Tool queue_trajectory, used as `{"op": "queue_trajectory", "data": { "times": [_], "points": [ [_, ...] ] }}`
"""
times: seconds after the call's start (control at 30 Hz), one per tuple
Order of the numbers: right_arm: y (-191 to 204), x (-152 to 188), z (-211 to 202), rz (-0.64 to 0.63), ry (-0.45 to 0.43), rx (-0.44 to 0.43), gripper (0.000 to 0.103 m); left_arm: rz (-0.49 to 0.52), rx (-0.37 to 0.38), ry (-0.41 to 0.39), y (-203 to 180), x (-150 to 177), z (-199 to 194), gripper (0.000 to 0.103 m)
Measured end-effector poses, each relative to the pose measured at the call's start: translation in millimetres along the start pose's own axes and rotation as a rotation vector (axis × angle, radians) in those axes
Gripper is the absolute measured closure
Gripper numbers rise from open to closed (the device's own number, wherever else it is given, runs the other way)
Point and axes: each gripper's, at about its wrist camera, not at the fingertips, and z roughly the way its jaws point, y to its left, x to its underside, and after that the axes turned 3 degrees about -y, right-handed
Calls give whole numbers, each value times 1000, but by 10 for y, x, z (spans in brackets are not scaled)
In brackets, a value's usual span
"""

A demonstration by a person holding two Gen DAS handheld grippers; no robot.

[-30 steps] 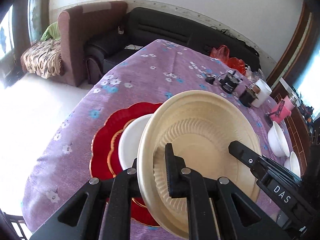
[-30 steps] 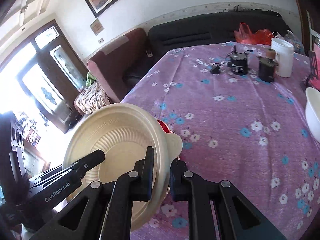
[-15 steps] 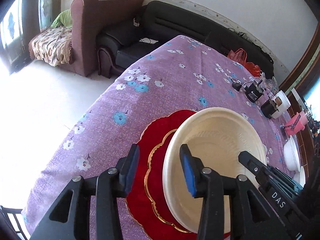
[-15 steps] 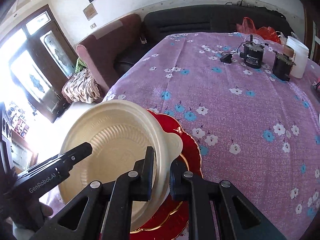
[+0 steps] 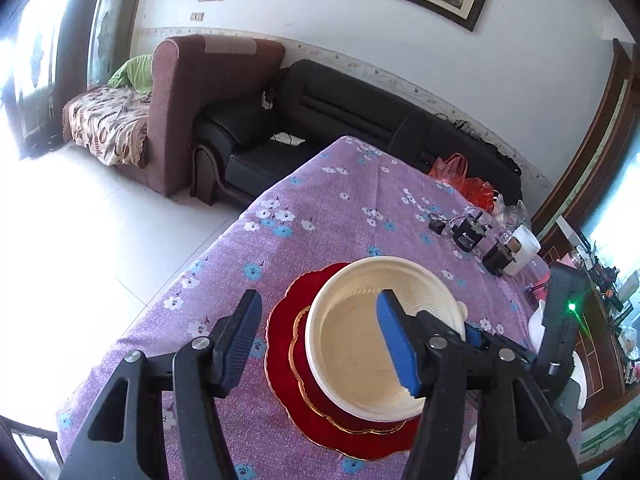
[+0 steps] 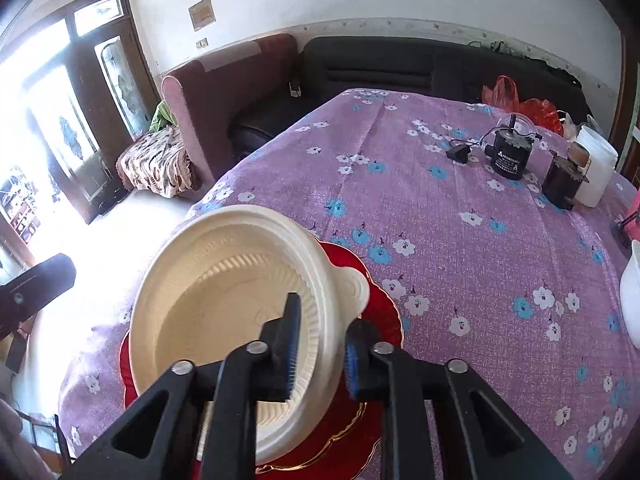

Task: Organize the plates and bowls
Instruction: 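Carry the cream bowl into the white bowl on the stack and release, then move the right gripper to another white paper bowl and grasp its rim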

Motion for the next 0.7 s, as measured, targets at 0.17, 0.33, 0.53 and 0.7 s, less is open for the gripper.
{"op": "queue_trajectory", "data": {
  "times": [0.17, 0.33, 0.53, 0.7],
  "points": [
    [23, -10, -128, 10, -69, -7, 35, 28, 26, -52, -129, 76, -231, 43],
    [14, 2, -337, 19, -128, -1, 35, 46, 45, -102, -301, 197, -448, 43],
    [-457, 205, -737, 121, -177, 6, 35, 151, 100, -167, -749, 444, -687, 26],
    [-1217, 442, -973, 250, -162, 87, 35, 246, 171, -116, -1122, 645, -651, 25]
  ]
}}
